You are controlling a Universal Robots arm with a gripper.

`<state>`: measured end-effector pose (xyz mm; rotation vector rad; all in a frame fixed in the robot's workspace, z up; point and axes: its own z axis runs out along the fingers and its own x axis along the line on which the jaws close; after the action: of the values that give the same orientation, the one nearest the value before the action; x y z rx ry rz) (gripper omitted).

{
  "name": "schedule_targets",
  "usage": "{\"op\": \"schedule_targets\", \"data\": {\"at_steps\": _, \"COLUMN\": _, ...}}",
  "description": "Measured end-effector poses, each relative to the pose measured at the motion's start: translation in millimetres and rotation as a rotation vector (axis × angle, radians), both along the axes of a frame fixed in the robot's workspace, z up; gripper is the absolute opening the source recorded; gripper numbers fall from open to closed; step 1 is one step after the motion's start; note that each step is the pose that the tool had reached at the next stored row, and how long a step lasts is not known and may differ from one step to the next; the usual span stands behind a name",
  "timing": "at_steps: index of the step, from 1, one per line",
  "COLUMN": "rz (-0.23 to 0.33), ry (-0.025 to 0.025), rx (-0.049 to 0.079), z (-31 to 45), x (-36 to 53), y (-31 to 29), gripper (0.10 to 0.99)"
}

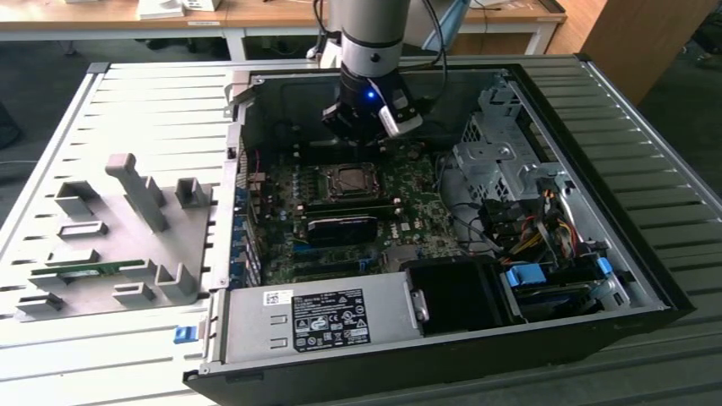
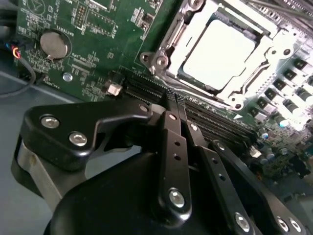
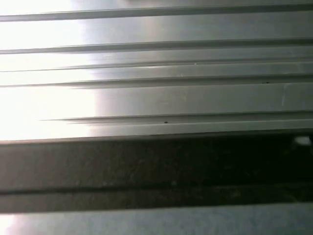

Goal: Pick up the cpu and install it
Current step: 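Install the first cpu locking lever, then install the second cpu locking lever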

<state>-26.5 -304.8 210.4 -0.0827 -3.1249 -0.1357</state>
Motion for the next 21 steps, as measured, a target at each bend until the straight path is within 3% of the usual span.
{"op": "schedule_targets", "data": {"at_steps": 21, "rz": 0.000, "ry": 0.0000, "rx": -0.001, "z": -0.1, "x": 0.0, "y": -11.3, "gripper": 0.122}}
